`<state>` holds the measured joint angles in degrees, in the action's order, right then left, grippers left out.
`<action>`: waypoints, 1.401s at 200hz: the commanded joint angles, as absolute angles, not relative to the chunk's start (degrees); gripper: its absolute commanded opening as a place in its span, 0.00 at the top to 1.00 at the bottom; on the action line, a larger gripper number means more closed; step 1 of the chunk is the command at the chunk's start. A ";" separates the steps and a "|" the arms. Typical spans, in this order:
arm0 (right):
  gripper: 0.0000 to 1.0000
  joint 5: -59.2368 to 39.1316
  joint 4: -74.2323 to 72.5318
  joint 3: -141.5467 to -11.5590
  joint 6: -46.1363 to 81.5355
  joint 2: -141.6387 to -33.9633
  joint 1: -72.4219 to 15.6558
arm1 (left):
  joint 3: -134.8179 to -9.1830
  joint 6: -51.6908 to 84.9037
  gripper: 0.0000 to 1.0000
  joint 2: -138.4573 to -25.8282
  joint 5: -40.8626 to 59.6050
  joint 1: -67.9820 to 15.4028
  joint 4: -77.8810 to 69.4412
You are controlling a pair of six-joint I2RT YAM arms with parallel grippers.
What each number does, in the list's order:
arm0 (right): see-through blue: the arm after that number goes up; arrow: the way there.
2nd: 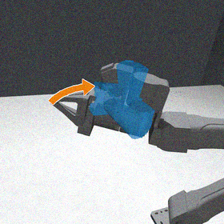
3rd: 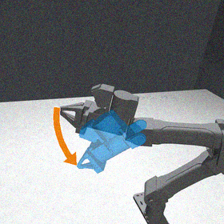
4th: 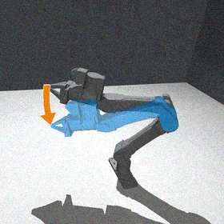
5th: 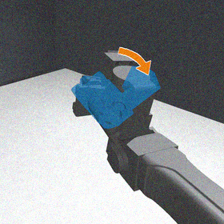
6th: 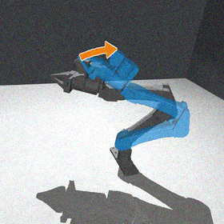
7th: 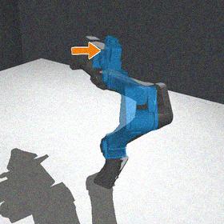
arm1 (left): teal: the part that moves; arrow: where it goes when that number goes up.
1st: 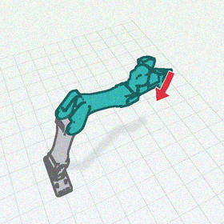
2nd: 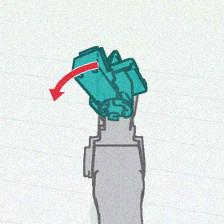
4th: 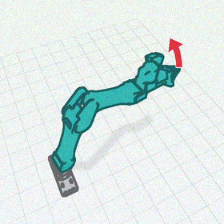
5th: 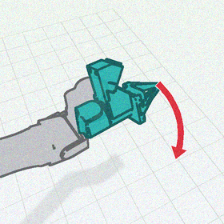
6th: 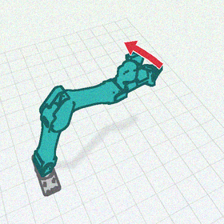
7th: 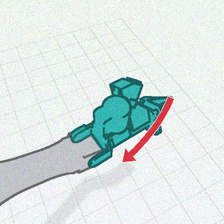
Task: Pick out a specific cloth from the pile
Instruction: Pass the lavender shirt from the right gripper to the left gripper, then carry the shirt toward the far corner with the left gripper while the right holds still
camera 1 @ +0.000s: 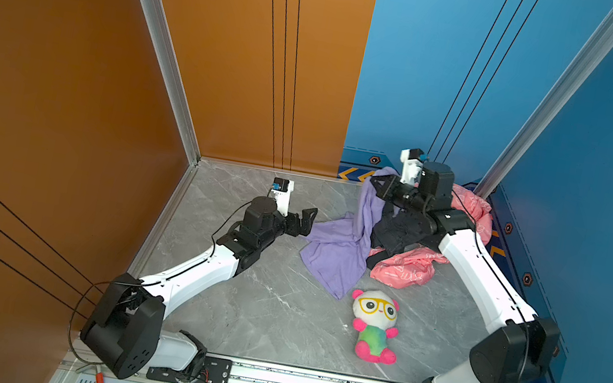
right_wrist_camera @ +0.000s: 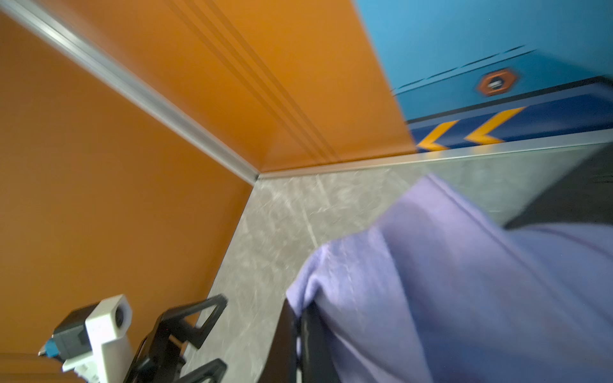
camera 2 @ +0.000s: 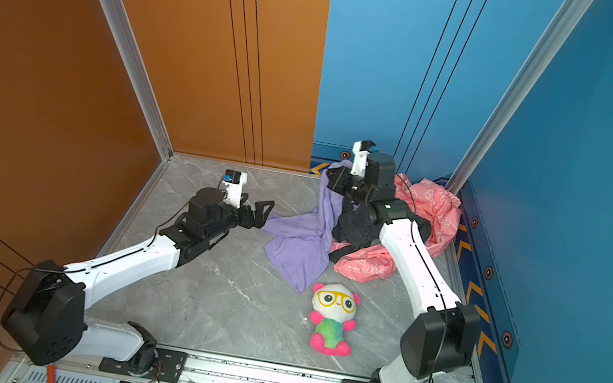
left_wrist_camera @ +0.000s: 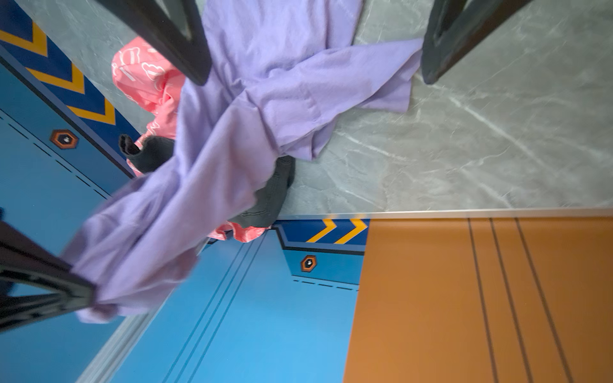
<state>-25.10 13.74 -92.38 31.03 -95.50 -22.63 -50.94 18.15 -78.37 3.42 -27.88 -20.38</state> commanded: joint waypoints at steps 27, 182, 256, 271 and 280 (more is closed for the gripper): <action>1.00 -32.94 20.63 -100.48 23.79 -102.68 -32.33 | -53.28 14.93 0.11 -80.73 5.89 -29.44 -23.51; 0.82 -28.76 20.59 -100.85 23.70 -101.92 -35.85 | -54.02 20.94 1.00 -85.83 5.14 -23.32 -26.37; 0.41 -18.96 18.67 -98.36 20.64 -97.93 -32.33 | -66.90 20.37 1.00 -87.77 3.43 -9.90 -26.29; 0.37 -18.74 17.90 -98.04 21.02 -97.74 -31.50 | -73.64 20.63 1.00 -90.41 4.35 -7.30 -26.28; 0.36 -18.49 17.73 -97.91 21.26 -97.72 -31.12 | -78.16 21.09 1.00 -92.23 4.86 -6.02 -26.24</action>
